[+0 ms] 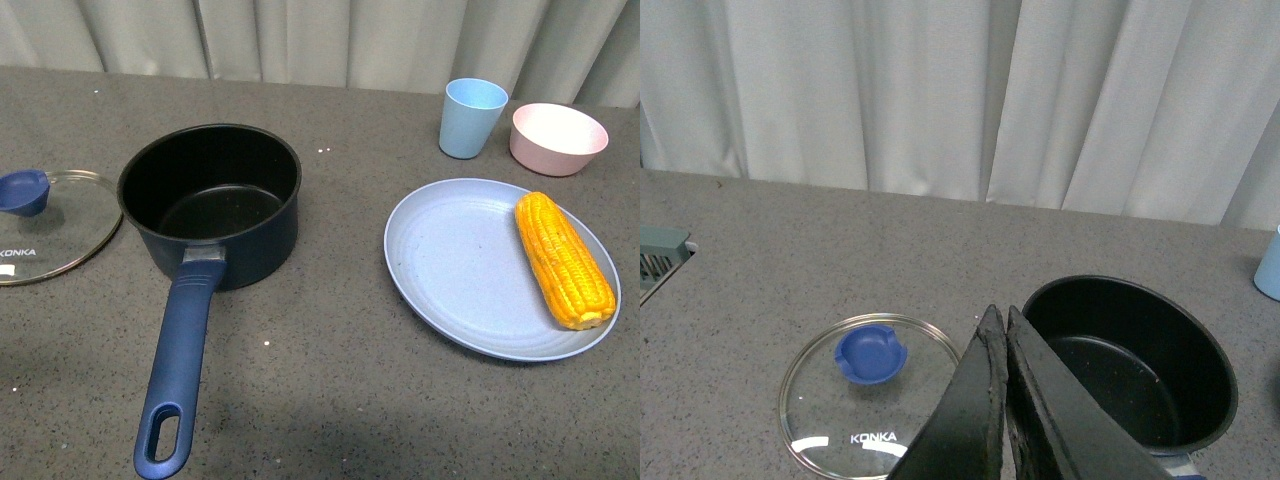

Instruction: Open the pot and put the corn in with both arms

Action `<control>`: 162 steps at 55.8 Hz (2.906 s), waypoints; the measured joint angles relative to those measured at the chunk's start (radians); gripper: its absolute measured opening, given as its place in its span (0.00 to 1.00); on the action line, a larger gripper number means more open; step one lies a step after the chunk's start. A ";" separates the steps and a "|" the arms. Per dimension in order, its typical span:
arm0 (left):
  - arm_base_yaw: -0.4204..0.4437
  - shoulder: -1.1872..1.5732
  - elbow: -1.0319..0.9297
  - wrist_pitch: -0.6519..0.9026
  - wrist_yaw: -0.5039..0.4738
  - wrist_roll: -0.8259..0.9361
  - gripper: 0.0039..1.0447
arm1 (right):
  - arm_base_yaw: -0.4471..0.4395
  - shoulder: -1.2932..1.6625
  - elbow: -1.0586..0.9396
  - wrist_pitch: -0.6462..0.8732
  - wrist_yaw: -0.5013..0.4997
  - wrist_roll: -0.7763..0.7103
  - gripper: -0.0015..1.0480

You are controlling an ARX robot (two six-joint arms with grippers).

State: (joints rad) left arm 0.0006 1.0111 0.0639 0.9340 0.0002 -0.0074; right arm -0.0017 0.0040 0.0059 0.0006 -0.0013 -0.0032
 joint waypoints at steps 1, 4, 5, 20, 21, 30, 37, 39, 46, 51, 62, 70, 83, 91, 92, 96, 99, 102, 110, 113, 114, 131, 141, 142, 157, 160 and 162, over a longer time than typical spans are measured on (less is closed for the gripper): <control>0.000 -0.008 -0.002 -0.006 0.000 0.000 0.03 | 0.000 0.000 0.000 0.000 0.000 0.000 0.91; 0.000 -0.056 -0.014 -0.044 0.000 0.000 0.03 | 0.000 0.000 0.000 0.000 0.000 0.000 0.91; 0.000 -0.064 -0.015 -0.050 0.000 0.000 0.03 | 0.000 0.000 0.000 0.000 0.000 0.000 0.91; 0.000 -0.288 -0.043 -0.237 0.000 0.000 0.03 | 0.000 0.000 0.000 0.000 0.000 0.000 0.91; 0.000 -0.303 -0.043 -0.249 0.000 0.000 0.03 | 0.000 0.000 0.000 0.000 0.000 0.000 0.91; 0.000 -0.406 -0.044 -0.341 0.000 0.000 0.03 | 0.000 0.000 0.000 0.000 0.000 0.000 0.91; 0.000 -0.483 -0.044 -0.412 0.000 0.000 0.03 | 0.000 0.000 0.000 0.000 0.000 0.000 0.91; 0.000 -0.513 -0.044 -0.440 0.000 0.000 0.03 | 0.000 0.000 0.000 0.000 0.000 0.000 0.91; 0.000 -0.608 -0.044 -0.530 0.000 0.000 0.03 | 0.000 0.000 0.000 0.000 0.000 0.000 0.91; 0.000 -0.650 -0.044 -0.570 0.000 0.000 0.03 | 0.000 0.000 0.000 0.000 0.000 0.000 0.91; 0.000 -0.728 -0.044 -0.647 0.000 0.000 0.03 | 0.000 0.000 0.000 0.000 0.000 0.000 0.91; 0.000 -0.770 -0.044 -0.689 0.000 0.000 0.03 | 0.000 0.000 0.000 0.000 0.000 0.000 0.91; 0.000 -0.830 -0.044 -0.748 0.000 0.000 0.03 | 0.000 0.000 0.000 0.000 0.000 0.000 0.91; 0.000 -0.970 -0.044 -0.918 0.000 0.000 0.03 | 0.000 0.000 0.000 0.000 0.000 0.000 0.91; 0.000 -0.979 -0.044 -0.922 0.000 0.000 0.03 | 0.000 0.000 0.000 0.000 0.000 0.000 0.91; 0.000 -1.005 -0.044 -0.930 0.000 0.000 0.03 | 0.000 0.000 0.000 0.000 0.000 0.000 0.91; 0.000 -1.005 -0.044 -0.932 0.000 0.000 0.03 | 0.000 0.000 0.000 0.000 0.000 0.000 0.91; 0.000 -1.005 -0.044 -0.932 0.000 0.000 0.11 | 0.000 0.000 0.000 0.000 0.000 0.000 0.91; -0.001 -1.006 -0.044 -0.932 0.000 0.000 0.45 | -0.034 0.320 0.093 -0.056 0.046 -0.100 0.91; -0.001 -1.006 -0.044 -0.932 0.000 0.000 0.56 | -0.046 0.507 0.128 0.058 0.064 -0.102 0.91; 0.000 -1.007 -0.044 -0.932 0.000 0.000 0.61 | -0.051 0.607 0.154 0.110 0.069 -0.103 0.91; -0.001 -1.007 -0.044 -0.932 0.000 0.003 0.94 | -0.039 1.448 0.416 0.223 0.034 -0.105 0.91; 0.000 -1.007 -0.044 -0.932 0.000 0.003 0.94 | 0.011 1.697 0.561 0.208 0.027 -0.074 0.91; 0.000 -1.007 -0.044 -0.932 0.000 0.003 0.94 | 0.016 1.713 0.573 0.205 0.027 -0.071 0.91; -0.001 -1.007 -0.044 -0.932 0.000 0.003 0.94 | 0.077 1.835 0.711 0.163 0.030 -0.045 0.91; 0.000 -1.007 -0.044 -0.932 0.000 0.003 0.94 | 0.090 1.857 0.734 0.148 0.030 -0.041 0.91; -0.001 -1.007 -0.044 -0.932 0.000 0.003 0.94 | 0.097 1.872 0.744 0.143 0.035 -0.042 0.91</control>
State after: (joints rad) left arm -0.0002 0.0044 0.0196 0.0021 0.0002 -0.0048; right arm 0.0956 1.8763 0.7498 0.1432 0.0338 -0.0452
